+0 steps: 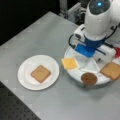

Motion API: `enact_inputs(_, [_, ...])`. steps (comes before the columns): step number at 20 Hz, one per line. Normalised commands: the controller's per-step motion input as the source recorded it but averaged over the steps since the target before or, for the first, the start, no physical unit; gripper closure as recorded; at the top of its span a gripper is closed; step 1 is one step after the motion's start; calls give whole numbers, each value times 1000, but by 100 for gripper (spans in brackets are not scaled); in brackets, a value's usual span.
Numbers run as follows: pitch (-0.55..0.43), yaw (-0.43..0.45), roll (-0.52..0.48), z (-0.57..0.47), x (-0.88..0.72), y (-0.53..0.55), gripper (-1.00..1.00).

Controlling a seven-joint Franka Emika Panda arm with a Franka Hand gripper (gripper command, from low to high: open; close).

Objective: Ingredient selection for cheeseburger or sandwich

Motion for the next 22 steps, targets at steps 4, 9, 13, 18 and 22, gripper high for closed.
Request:
enact_inputs(4, [-203,-29,6,-137,-234,30,-100])
enact_inputs(9, [-222,-43,25,-160,-239,47,-100])
enact_inputs(13, [-219,-49,34,-147,-223,61,-100])
enact_inputs(18, [-204,-48,44,-126,-213,62,-100])
enact_inputs(22, [-205,-51,56,-135,-208,63,-100])
